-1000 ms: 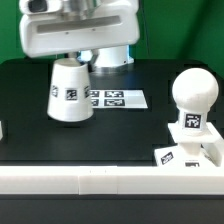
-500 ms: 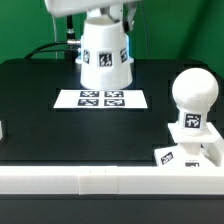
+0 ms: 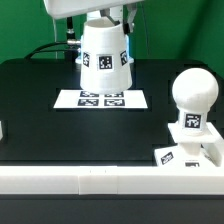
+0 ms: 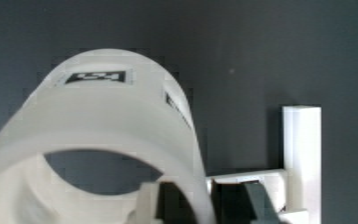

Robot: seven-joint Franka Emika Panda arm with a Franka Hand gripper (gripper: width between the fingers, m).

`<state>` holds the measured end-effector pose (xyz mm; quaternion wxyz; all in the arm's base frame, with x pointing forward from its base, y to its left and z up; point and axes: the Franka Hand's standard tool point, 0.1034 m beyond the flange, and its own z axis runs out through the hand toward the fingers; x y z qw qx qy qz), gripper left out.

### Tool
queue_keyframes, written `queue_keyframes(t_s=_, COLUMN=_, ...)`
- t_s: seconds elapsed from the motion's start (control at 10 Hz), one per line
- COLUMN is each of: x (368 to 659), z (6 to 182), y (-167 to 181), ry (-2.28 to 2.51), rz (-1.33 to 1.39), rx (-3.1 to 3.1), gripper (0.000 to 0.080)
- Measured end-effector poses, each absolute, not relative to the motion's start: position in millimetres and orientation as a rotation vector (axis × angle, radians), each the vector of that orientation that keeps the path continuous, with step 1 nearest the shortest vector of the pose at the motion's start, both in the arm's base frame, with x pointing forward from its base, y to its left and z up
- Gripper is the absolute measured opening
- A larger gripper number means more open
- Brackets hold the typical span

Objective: Assemble lamp

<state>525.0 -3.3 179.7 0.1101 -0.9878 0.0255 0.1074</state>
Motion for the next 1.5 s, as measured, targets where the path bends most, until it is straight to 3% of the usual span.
queue_keyframes(t_s=0.2, x=526.6, z=183.0, y=-1.3, ry=0.066, rz=0.311, rx=-2.900, gripper=0.0046)
queue_keyframes(t_s=0.9, x=579.8, z=249.1, y=52.9, ry=0.200, rz=0.361, rx=-2.880, gripper=0.0046)
queue_keyframes(t_s=1.2, x=607.3, z=250.0, y=85.0, ry=0.284, rz=0.352, rx=-2.884, gripper=0.0046)
queue_keyframes(t_s=1.5, x=643.6, z=227.1, y=115.5, ry=0.292, rz=0.344, rx=-2.896, gripper=0.0046)
